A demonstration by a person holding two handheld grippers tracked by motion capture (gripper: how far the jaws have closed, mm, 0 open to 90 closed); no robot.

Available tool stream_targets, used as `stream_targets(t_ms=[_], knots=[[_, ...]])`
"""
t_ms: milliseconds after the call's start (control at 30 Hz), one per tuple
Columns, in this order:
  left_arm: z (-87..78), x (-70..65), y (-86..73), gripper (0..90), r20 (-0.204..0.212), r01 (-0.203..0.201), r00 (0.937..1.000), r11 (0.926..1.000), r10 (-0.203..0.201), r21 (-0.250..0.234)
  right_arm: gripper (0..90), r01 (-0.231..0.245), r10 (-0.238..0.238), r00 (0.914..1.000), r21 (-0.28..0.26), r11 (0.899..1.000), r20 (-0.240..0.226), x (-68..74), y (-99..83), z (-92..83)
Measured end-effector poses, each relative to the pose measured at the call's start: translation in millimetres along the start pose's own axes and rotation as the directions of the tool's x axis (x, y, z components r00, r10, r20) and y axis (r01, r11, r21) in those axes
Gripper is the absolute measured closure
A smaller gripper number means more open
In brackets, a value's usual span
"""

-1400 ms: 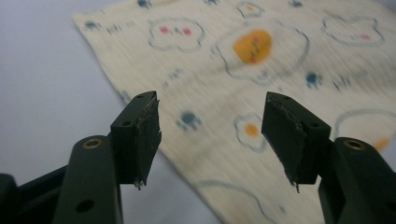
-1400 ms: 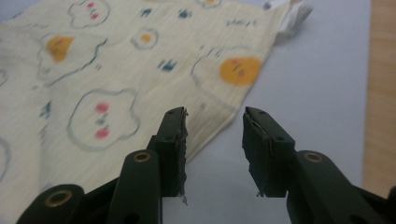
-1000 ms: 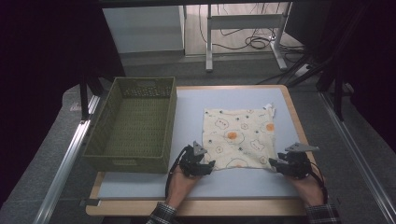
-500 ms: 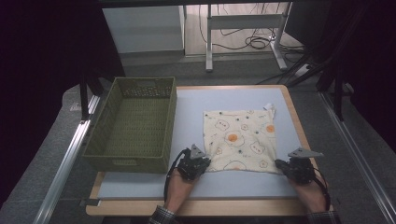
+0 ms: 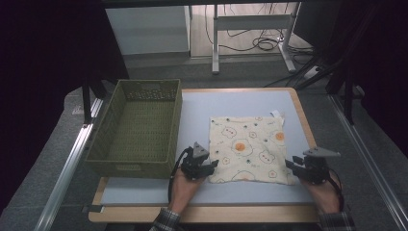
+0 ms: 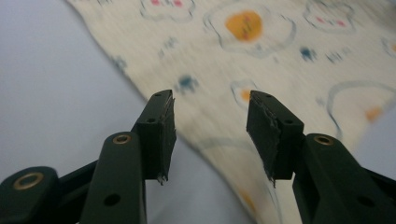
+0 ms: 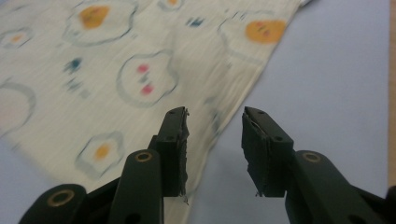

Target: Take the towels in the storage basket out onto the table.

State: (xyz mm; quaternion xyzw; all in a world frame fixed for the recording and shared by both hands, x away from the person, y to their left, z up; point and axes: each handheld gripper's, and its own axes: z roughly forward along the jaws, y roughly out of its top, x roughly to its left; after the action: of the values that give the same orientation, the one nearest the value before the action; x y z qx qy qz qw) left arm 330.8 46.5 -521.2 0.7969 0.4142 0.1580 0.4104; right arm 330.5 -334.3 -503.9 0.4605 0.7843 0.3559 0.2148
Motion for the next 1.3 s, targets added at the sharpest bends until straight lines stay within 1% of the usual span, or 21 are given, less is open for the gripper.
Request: stream_targets(t_ms=[67, 100, 167, 267, 367, 433, 500, 567, 633, 667, 733, 800, 833, 933, 1033, 1100, 1167, 1200, 1233, 1267, 1300], knots=[[10.3, 4.7, 12.3, 50.3, -0.028, -0.002, 0.9996, 1.0, 0.003, 0.002, 61.4, -0.014, 0.014, 0.9999, -0.007, 1.0, 0.008, -8.0, 11.0, 12.7], [15.2, 8.5, 18.0, 50.4, -0.038, 0.002, 0.9993, 1.0, -0.002, 0.0, 61.8, -0.023, 0.023, 0.9997, -0.004, 1.0, 0.011, -11.9, 16.3, 19.2], [24.5, 18.3, 28.6, 52.1, -0.048, 0.023, 0.9986, 0.9997, -0.023, -0.003, 63.8, -0.027, 0.027, 0.9994, -0.004, 1.0, 0.023, -19.4, 26.3, 31.8], [38.8, 34.2, 41.5, 54.2, -0.067, 0.051, 0.9964, 0.9987, -0.051, -0.002, 66.2, -0.044, 0.044, 0.9987, 0.001, 0.999, 0.027, -30.1, 39.4, 47.4], [52.9, 49.4, 49.5, 54.8, -0.075, 0.078, 0.9941, 0.9969, -0.078, -0.001, 68.0, -0.053, 0.054, 0.9984, -0.004, 0.999, 0.019, -37.8, 50.2, 59.2], [61.2, 56.6, 53.2, 54.8, -0.084, 0.095, 0.992, 0.9955, -0.095, 0.0, 68.1, -0.057, 0.057, 0.9982, -0.003, 0.998, 0.018, -41.7, 56.2, 66.5], [68.1, 61.9, 55.8, 55.4, -0.103, 0.1, 0.9897, 0.995, -0.099, 0.0, 68.4, -0.056, 0.056, 0.9982, -0.001, 0.998, 0.022, -45.5, 61.4, 73.6], [73.9, 66.5, 58.1, 56.6, -0.138, 0.107, 0.9848, 0.9943, -0.106, -0.002, 69.4, -0.061, 0.061, 0.9978, 0.0, 0.998, 0.027, -49.1, 66.1, 80.1], [78.0, 72.0, 60.3, 57.8, -0.153, 0.11, 0.9822, 0.994, -0.109, -0.004, 70.9, -0.068, 0.068, 0.9973, 0.0, 0.998, 0.029, -53.2, 70.2, 85.5], [79.3, 74.0, 61.4, 58.0, -0.158, 0.111, 0.9811, 0.9938, -0.111, -0.011, 71.4, -0.074, 0.074, 0.9969, -0.001, 0.997, 0.029, -55.2, 71.8, 87.8], [81.5, 78.0, 64.0, 58.7, -0.159, 0.112, 0.9808, 0.9935, -0.114, -0.018, 72.5, -0.079, 0.08, 0.9962, -0.004, 0.997, 0.035, -58.8, 74.7, 91.8], [84.3, 81.5, 66.2, 59.5, -0.165, 0.104, 0.9807, 0.9945, -0.105, -0.018, 73.1, -0.086, 0.086, 0.9956, -0.009, 0.996, 0.038, -62.0, 77.6, 95.1], [85.5, 83.0, 67.3, 59.7, -0.171, 0.1, 0.98, 0.9948, -0.102, -0.016, 73.3, -0.085, 0.085, 0.9955, -0.01, 0.996, 0.04, -63.1, 79.1, 97.1], [90.1, 86.7, 69.7, 60.5, -0.164, 0.102, 0.981, 0.9947, -0.103, -0.013, 73.9, -0.078, 0.079, 0.9956, -0.017, 0.997, 0.049, -65.9, 83.3, 102.3], [95.6, 88.4, 71.6, 60.3, -0.169, 0.1, 0.9805, 0.9949, -0.1, -0.01, 74.3, -0.076, 0.077, 0.9953, -0.018, 0.997, 0.06, -68.7, 87.2, 108.7], [98.3, 89.9, 71.9, 60.1, -0.18, 0.111, 0.9772, 0.9937, -0.112, -0.016, 75.0, -0.082, 0.084, 0.9945, -0.02, 0.996, 0.062, -71.0, 89.2, 113.1], [100.8, 91.4, 72.0, 59.7, -0.183, 0.117, 0.9761, 0.9931, -0.117, -0.013, 75.2, -0.083, 0.085, 0.9936, -0.025, 0.996, 0.074, -72.7, 90.8, 117.3], [102.1, 92.1, 72.0, 59.3, -0.188, 0.113, 0.9757, 0.9935, -0.113, -0.01, 75.3, -0.084, 0.086, 0.9933, -0.025, 0.996, 0.077, -74.0, 91.3, 119.5], [103.1, 93.0, 72.1, 59.0, -0.197, 0.115, 0.9739, 0.9934, -0.114, -0.006, 75.2, -0.086, 0.088, 0.9931, -0.027, 0.996, 0.078, -75.4, 91.7, 121.6], [104.2, 94.3, 72.1, 58.5, -0.2, 0.121, 0.9725, 0.9926, -0.12, -0.008, 75.2, -0.092, 0.094, 0.9926, -0.027, 0.995, 0.077, -76.6, 92.0, 123.5], [105.1, 95.7, 72.1, 57.9, -0.196, 0.125, 0.9725, 0.9921, -0.125, -0.012, 75.2, -0.094, 0.095, 0.9925, -0.027, 0.995, 0.076, -77.7, 92.3, 125.6]])
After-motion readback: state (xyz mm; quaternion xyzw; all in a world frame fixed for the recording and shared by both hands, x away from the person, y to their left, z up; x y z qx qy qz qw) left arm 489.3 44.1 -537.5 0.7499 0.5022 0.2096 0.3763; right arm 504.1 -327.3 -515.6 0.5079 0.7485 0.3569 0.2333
